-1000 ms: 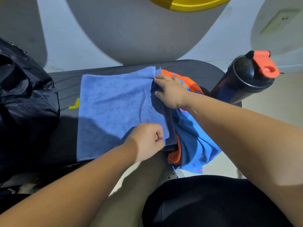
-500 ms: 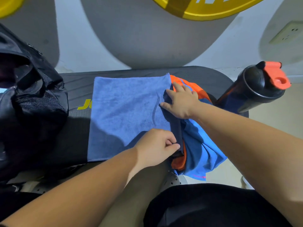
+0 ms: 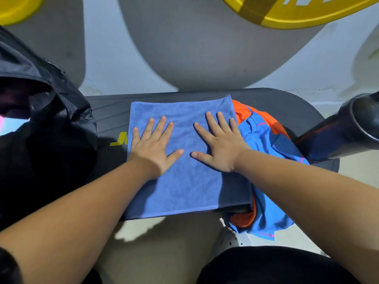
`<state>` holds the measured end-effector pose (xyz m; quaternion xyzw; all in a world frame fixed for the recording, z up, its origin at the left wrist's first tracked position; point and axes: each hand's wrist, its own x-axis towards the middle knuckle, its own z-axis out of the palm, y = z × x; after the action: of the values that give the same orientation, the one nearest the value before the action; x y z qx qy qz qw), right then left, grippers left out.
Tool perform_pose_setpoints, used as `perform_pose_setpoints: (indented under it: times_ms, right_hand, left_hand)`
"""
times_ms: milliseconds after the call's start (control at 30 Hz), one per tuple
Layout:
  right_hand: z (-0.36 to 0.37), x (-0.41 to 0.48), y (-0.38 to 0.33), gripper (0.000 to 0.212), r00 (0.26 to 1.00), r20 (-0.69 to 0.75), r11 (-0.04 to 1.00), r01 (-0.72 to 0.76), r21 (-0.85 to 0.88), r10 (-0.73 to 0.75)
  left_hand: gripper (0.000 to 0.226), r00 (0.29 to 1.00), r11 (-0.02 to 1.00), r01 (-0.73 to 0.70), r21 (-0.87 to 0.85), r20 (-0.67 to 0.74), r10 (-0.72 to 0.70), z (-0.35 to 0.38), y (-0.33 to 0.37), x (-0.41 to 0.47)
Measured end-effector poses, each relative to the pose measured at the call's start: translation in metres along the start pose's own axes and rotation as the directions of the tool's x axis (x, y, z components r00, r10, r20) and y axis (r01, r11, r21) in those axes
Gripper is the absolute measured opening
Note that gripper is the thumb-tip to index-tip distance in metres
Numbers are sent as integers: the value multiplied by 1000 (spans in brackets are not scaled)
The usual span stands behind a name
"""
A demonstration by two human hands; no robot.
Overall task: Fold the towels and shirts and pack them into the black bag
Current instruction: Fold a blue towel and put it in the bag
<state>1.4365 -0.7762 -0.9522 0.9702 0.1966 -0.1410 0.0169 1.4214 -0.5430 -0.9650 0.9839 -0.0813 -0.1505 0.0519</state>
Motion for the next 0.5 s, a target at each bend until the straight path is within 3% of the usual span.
perform_pose_setpoints:
  times_ms: [133,300,400,500]
  right_hand:
    - [-7,20,15,95,994,25,994,-103,45,102]
    - [-10,35,23,88,988,27,987,-153,53,152]
    - [-16,45,25,84,984,15,984,-176,-3,176]
    - [-26,60,32,58,981,-80,983,-181,-40,178]
  left_hand:
    - [110,998,998,60,5,-28,-59,-6,-19,15]
    - [107,998,996,50,73,-47,-46,-10,-31,32]
    - [93,998,993,27,112,-57,-20,-19,-35,44]
    - [62,985,993,-5,119,-173,26,-36,-41,59]
